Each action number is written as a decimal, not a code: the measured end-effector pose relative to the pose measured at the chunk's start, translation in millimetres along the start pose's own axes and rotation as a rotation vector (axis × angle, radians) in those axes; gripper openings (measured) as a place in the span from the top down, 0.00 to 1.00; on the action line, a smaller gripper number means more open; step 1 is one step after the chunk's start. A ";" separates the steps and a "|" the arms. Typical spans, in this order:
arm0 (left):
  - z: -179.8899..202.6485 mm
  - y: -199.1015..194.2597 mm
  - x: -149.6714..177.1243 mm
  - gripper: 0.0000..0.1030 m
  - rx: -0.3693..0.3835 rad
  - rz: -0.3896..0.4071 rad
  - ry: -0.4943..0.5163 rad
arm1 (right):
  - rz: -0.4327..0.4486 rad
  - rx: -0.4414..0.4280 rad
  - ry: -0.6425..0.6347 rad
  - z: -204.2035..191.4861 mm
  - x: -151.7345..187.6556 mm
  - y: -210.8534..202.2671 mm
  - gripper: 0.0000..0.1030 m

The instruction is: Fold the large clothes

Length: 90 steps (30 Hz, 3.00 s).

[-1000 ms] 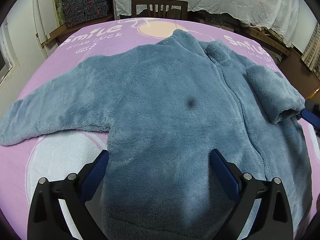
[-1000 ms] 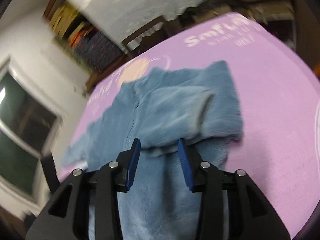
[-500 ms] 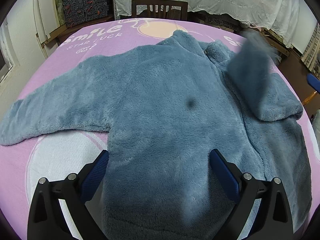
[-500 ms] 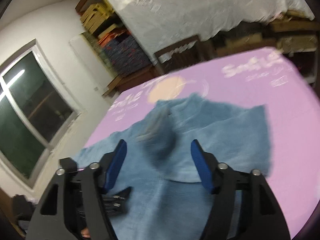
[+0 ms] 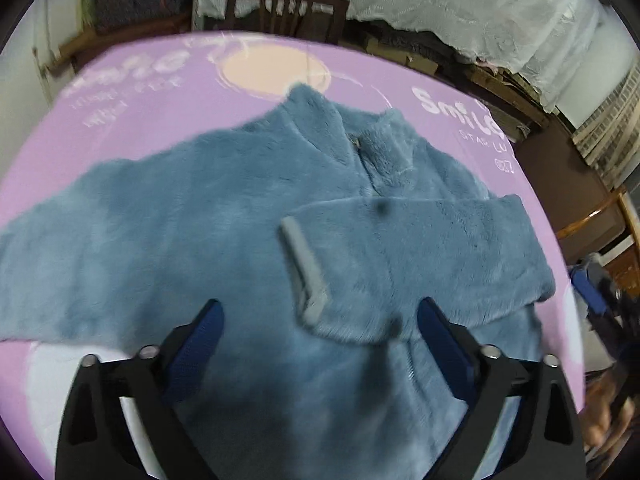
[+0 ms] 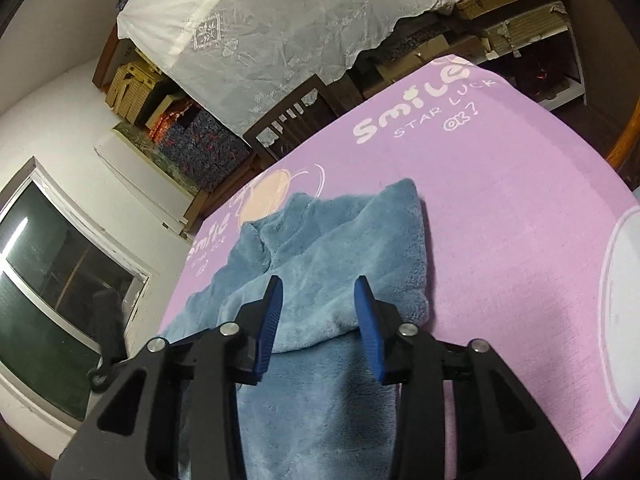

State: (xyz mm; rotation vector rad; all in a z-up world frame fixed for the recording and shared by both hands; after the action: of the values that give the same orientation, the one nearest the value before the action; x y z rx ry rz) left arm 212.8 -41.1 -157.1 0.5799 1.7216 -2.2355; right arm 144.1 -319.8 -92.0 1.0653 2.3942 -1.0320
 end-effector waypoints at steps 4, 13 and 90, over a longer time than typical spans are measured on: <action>4.5 14.9 -7.5 0.22 -0.014 -0.004 0.013 | 0.000 0.013 0.008 1.0 0.4 3.5 0.64; 16.3 7.2 -19.0 0.87 0.001 0.058 0.064 | -0.012 0.047 -0.023 0.9 6.1 13.5 0.69; -22.2 10.3 -27.0 0.60 0.058 0.153 0.010 | -0.244 0.180 -0.049 21.7 25.6 98.1 1.00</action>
State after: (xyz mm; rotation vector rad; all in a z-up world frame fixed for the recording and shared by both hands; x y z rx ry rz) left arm 244.6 -23.4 -158.3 0.7123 1.5641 -2.1850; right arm 200.0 -277.4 -168.4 0.8040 2.4727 -1.3607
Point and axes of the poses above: each gripper's, at about its wrist camera, not at the fingertips, and y roughly the way its jaws point, z to its right, x to its underside, the point moved 9 cm from there along y, roughly the way its jaws point, and after that the axes turned 3 degrees about -x, right-handed, at the moved point
